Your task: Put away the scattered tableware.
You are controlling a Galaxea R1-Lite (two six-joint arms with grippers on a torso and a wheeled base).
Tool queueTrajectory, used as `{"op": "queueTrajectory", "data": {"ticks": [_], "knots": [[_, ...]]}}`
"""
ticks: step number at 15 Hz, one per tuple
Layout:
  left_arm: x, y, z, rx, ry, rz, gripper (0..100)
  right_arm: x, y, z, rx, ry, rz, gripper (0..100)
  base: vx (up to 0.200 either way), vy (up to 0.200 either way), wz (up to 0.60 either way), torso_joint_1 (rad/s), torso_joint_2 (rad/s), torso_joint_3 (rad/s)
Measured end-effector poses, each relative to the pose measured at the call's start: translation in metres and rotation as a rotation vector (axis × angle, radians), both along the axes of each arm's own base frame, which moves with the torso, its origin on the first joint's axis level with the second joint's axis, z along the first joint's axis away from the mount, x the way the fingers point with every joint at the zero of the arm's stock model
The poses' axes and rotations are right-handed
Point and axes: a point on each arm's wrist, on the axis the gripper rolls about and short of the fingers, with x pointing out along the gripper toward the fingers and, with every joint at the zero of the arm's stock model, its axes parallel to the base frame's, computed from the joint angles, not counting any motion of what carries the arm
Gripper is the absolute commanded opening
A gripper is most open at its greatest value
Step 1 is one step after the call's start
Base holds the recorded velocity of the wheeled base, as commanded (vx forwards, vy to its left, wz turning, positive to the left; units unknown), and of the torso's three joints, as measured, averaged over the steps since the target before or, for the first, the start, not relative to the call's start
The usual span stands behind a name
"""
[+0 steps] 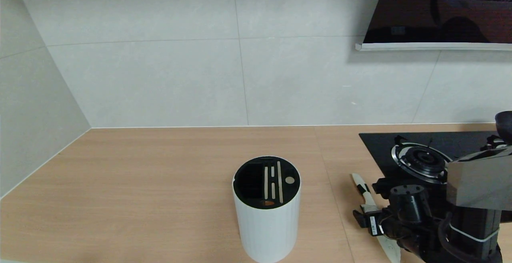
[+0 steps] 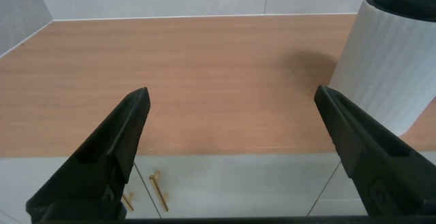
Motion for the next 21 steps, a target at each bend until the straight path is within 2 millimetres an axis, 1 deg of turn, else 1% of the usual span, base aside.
{"op": "queueTrajectory", "data": {"ticks": [5,17,18,21], "knots": [[0.000,0.000,0.000,0.000,0.000,0.001,100,0.003,0.004,-0.005,0.014,0.005,-0.002,100,0.000,0.000,0.00,0.000,0.00,0.000],[0.000,0.000,0.000,0.000,0.000,0.001,100,0.007,0.002,-0.011,0.003,0.013,-0.026,100,0.000,0.000,0.00,0.000,0.00,0.000],[0.000,0.000,0.000,0.000,0.000,0.001,100,0.007,0.001,-0.011,0.003,0.013,-0.026,0,0.000,0.000,0.00,0.000,0.00,0.000],[0.000,0.000,0.000,0.000,0.000,0.001,100,0.007,0.001,-0.013,0.000,0.018,-0.028,0,0.000,0.000,0.00,0.000,0.00,0.000]]}}
